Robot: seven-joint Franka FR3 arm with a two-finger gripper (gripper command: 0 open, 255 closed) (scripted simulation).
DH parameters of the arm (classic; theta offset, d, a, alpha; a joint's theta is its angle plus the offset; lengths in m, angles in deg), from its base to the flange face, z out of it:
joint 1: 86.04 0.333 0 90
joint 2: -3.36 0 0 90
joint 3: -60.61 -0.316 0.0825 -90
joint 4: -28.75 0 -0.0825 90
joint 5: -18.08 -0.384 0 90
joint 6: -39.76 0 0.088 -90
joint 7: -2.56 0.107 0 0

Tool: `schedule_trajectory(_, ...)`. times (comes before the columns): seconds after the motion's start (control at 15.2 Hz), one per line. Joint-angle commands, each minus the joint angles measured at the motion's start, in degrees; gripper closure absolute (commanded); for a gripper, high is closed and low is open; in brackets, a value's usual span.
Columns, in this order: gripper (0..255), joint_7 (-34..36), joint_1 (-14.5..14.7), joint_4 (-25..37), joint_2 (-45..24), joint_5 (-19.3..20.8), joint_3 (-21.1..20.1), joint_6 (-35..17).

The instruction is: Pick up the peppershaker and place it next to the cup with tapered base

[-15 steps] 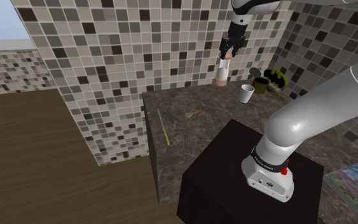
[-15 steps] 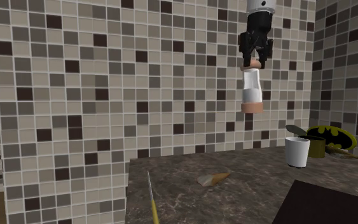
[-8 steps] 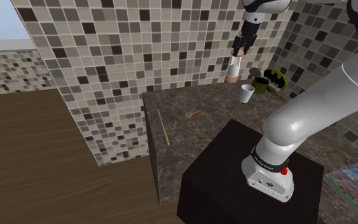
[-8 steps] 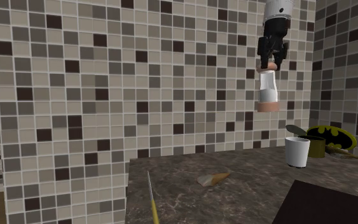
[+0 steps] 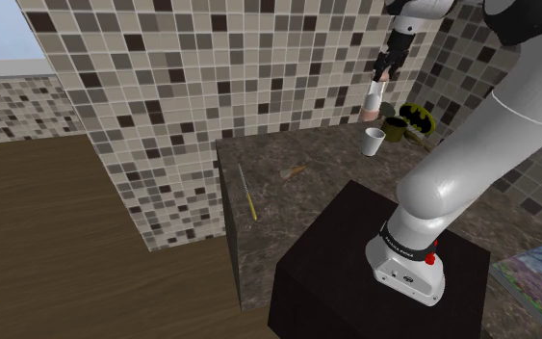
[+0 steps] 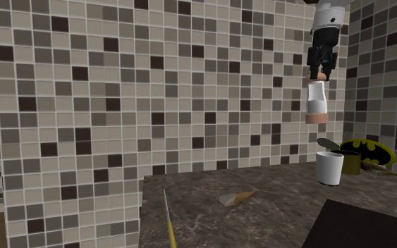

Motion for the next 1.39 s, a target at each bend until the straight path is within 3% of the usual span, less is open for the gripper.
schedule_trajectory(0.0, 255, -3.9, -0.8, 3.5, -3.6, -2.2, 2.2, 0.5)
schedule_trajectory(1.32, 255, -7.4, -1.2, -7.5, -8.6, -6.0, 2.8, -14.4)
